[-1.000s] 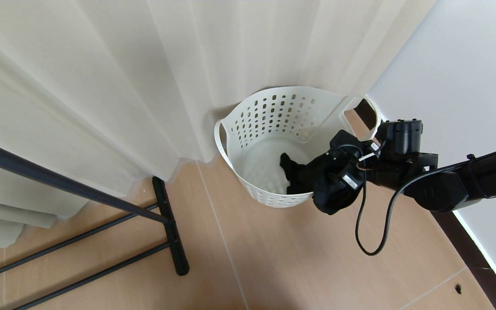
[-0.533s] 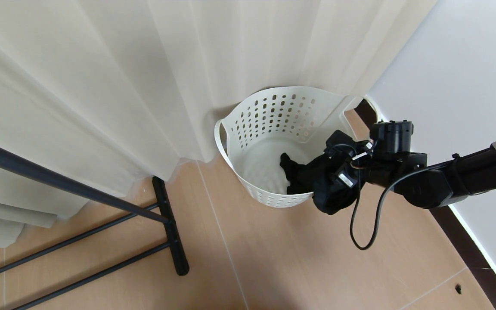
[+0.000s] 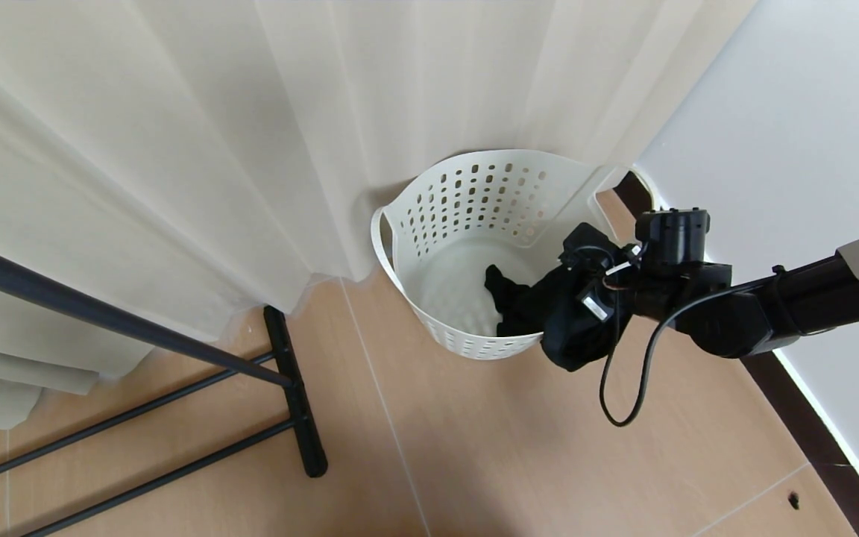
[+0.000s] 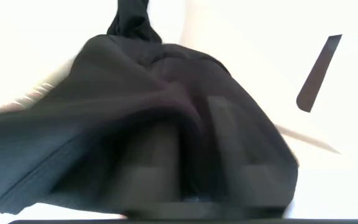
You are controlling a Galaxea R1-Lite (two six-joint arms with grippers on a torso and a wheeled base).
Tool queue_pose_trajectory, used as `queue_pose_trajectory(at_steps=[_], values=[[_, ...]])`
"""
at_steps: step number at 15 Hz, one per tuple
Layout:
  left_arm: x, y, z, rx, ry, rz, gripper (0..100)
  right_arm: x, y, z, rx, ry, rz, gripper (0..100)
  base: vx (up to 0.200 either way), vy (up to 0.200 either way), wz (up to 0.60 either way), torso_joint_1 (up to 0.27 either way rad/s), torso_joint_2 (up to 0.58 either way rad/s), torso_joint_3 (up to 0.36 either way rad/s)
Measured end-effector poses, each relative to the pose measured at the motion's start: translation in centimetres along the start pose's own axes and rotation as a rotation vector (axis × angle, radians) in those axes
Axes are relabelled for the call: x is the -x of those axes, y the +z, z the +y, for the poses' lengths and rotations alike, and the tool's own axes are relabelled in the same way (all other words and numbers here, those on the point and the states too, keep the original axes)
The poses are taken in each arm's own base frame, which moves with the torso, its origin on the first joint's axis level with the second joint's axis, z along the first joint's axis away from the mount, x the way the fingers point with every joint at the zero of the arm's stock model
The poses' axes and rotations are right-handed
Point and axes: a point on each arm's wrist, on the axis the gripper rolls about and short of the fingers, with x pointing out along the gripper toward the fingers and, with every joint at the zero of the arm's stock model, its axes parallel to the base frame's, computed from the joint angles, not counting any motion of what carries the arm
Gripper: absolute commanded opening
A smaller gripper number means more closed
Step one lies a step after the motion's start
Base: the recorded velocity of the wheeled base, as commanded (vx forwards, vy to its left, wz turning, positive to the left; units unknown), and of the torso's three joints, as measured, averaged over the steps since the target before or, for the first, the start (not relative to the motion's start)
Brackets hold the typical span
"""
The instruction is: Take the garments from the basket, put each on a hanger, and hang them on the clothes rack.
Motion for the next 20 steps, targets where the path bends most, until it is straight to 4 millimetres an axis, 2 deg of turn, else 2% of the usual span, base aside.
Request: queue_pose_trajectory(at_steps=[3, 5, 9, 12, 15, 17, 20], values=[[0.0, 0.0, 0.0, -0.001, -0.002, 0.0, 100, 0.5, 0.4, 0.3, -0.06, -0.011, -0.027, 0, 0.0, 0.0, 0.0, 0.0, 0.0, 0.0], [0.0, 0.0, 0.0, -0.002, -0.003, 0.0, 100, 2.2, 0.9, 0.3, -0.092, -0.007, -0.042, 0, 0.0, 0.0, 0.0, 0.0, 0.0, 0.0], [0.0, 0.0, 0.0, -0.001, -0.002, 0.0, 100, 8.3, 3.1, 0.1, -0.229, -0.041, -0.11, 0, 0.0, 0.0, 0.0, 0.0, 0.0, 0.0], [0.0, 0.0, 0.0, -0.001, -0.001, 0.0, 100, 13.6, 3.8, 0.0, -0.295, -0.032, -0.181, 0, 0.0, 0.0, 0.0, 0.0, 0.0, 0.0], [0.0, 0.0, 0.0, 0.0, 0.001, 0.0, 100, 19.4, 3.6, 2.2, -0.337, 0.074, -0.263, 0, 0.0, 0.0, 0.0, 0.0, 0.0, 0.0], [0.0, 0.0, 0.0, -0.001, -0.004, 0.0, 100, 21.6, 3.4, 2.9, -0.339, 0.115, -0.303, 0, 0.0, 0.0, 0.0, 0.0, 0.0, 0.0], [0.0, 0.0, 0.0, -0.003, -0.01, 0.001, 100, 22.8, 3.5, 2.9, -0.342, 0.123, -0.335, 0, 0.0, 0.0, 0.0, 0.0, 0.0, 0.0]])
